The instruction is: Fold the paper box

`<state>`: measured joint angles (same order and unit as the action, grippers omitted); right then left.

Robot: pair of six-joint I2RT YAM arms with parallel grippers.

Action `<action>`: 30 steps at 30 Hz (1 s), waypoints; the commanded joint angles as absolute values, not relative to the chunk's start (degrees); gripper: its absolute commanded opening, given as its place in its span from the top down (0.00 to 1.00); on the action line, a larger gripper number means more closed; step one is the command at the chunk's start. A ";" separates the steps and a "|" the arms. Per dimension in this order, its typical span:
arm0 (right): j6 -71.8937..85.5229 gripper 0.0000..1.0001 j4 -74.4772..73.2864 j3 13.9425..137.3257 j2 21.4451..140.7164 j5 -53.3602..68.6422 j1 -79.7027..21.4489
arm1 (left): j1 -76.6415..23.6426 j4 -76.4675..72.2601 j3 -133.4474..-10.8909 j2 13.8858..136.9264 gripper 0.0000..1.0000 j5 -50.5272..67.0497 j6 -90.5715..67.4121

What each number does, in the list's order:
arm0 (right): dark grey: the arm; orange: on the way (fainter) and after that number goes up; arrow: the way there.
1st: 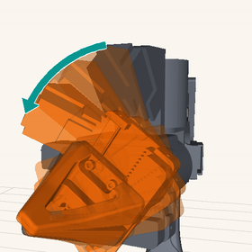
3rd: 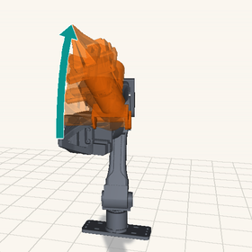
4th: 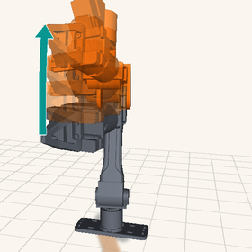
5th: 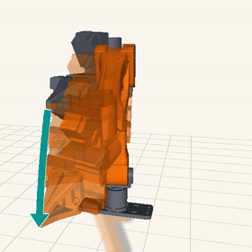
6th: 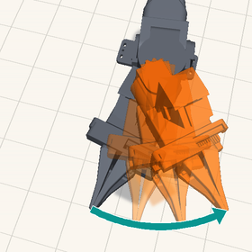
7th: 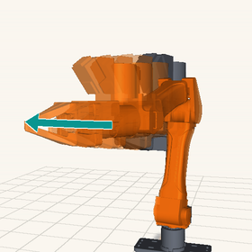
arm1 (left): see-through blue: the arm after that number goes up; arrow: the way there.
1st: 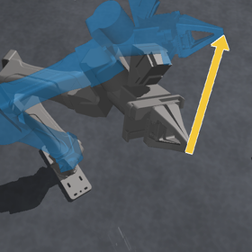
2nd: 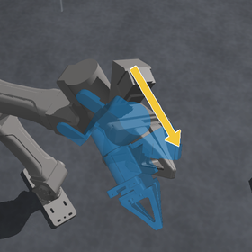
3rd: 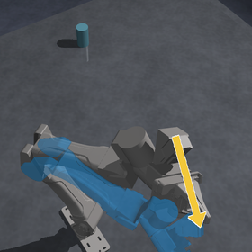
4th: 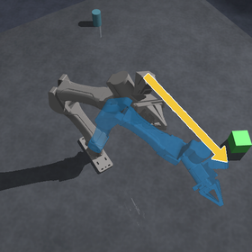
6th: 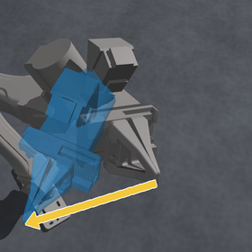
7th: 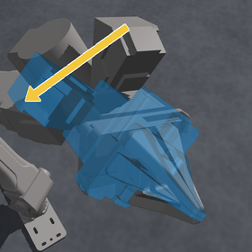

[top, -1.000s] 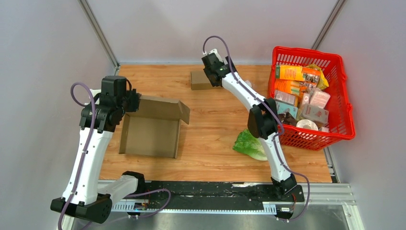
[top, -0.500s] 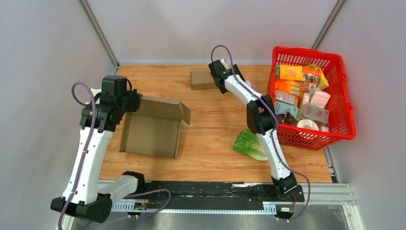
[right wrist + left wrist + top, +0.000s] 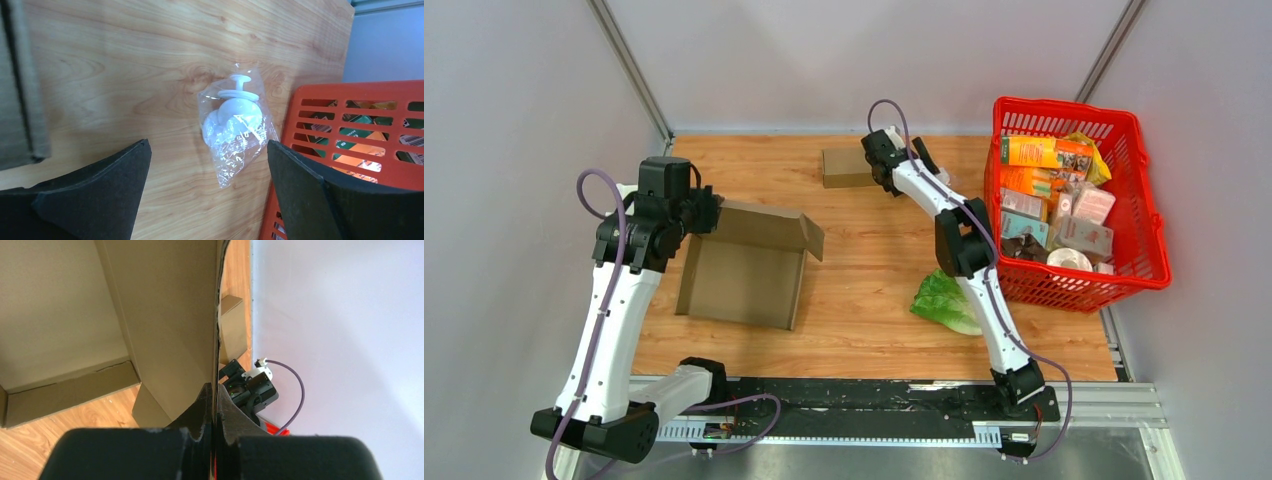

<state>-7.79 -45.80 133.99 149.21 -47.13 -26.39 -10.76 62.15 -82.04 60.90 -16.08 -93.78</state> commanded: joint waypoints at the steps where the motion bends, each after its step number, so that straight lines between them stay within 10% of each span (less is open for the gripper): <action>1: -6.60 0.08 -47.36 135.78 151.70 -49.14 -23.74 | -10.37 61.00 -82.18 60.29 1.00 -15.21 -93.69; 24: -12.48 0.88 -35.78 130.96 148.80 -51.06 -25.13 | -10.37 61.70 -80.95 60.12 1.00 -18.19 -97.03; 30: -4.34 0.92 -39.62 126.49 136.97 -48.09 -29.25 | -10.02 61.70 -80.51 61.26 1.00 -20.48 -97.82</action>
<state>-10.83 -38.98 128.73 149.38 -51.75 -25.34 -10.76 62.35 -80.40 60.73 -17.91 -96.20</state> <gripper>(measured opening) 0.080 0.013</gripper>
